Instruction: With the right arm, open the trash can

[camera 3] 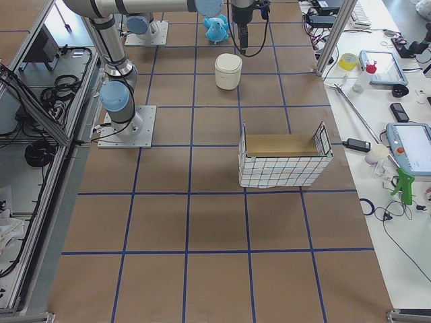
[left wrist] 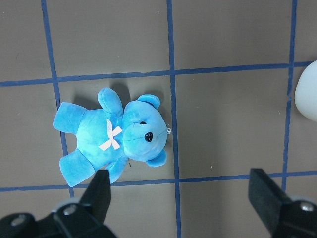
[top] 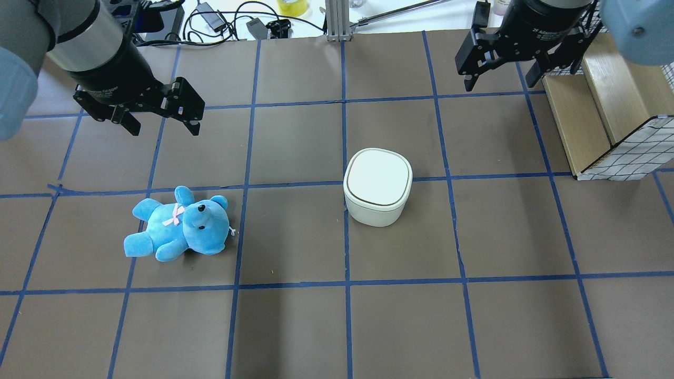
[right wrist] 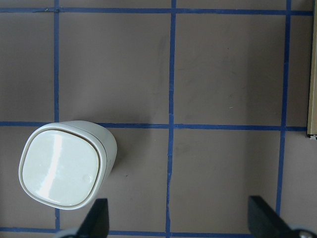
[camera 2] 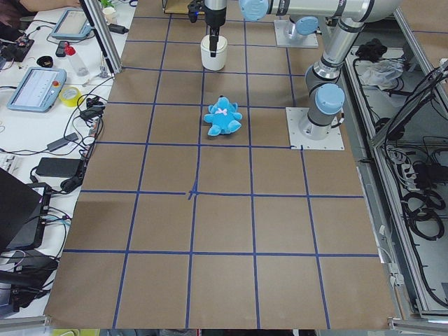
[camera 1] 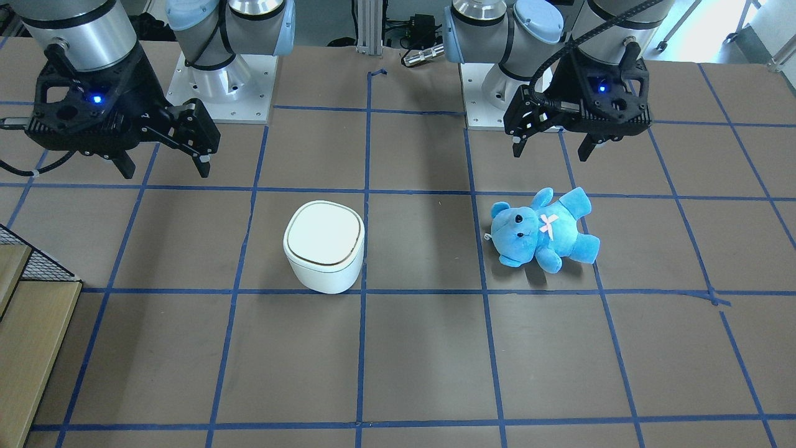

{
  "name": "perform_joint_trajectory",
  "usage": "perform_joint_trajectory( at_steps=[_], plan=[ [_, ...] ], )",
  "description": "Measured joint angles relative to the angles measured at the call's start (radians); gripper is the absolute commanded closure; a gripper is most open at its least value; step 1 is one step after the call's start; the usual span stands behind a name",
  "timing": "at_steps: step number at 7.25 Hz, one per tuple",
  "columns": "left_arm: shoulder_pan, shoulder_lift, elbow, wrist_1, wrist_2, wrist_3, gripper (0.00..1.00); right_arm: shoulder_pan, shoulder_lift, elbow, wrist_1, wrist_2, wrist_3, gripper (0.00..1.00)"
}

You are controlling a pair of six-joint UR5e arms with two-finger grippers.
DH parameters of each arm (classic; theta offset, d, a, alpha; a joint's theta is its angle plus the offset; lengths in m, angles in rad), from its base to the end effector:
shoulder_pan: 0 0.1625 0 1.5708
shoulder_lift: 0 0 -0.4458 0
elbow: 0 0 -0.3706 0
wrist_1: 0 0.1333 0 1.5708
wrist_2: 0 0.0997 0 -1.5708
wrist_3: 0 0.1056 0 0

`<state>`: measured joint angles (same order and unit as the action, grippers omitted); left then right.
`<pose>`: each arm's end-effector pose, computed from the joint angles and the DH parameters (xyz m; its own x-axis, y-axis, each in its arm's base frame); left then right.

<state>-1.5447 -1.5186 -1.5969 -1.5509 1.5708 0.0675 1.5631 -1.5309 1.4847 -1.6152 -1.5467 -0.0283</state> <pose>-0.1215 -0.4550 0.5165 -0.9991 0.0413 -0.0031 0.0414 0.9981 -0.0459 0.1320 -0.4979 0.5289 -0.9995 -0.0227 -0.0214 -0.0206 0.9956 -0.0911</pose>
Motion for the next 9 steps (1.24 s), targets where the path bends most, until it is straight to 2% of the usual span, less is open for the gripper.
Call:
perform_joint_trajectory(
  at_steps=[4, 5, 6, 7, 8, 9],
  plan=[
    [0.000, 0.000, 0.000, 0.000, 0.000, 0.000, 0.00, 0.021, -0.001, -0.002, -0.004, 0.053, 0.127, 0.00],
    [0.000, 0.000, 0.000, 0.000, 0.000, 0.000, 0.00, 0.050, 0.002, -0.003, -0.007, 0.053, 0.180, 0.07],
    [0.000, 0.000, 0.000, 0.000, -0.001, 0.000, 0.00, 0.096, 0.008, -0.003, -0.011, 0.049, 0.243, 0.32],
    [0.000, 0.000, 0.000, 0.000, -0.001, 0.000, 0.00, 0.150, 0.019, -0.003, -0.028, 0.043, 0.306, 0.77],
    [0.000, 0.000, 0.000, 0.000, -0.001, 0.000, 0.00, 0.205, 0.035, -0.002, -0.052, 0.033, 0.356, 1.00],
    [0.000, 0.000, 0.000, 0.000, -0.002, 0.000, 0.00, 0.251, 0.047, 0.004, -0.060, 0.020, 0.378, 1.00]
  ],
)
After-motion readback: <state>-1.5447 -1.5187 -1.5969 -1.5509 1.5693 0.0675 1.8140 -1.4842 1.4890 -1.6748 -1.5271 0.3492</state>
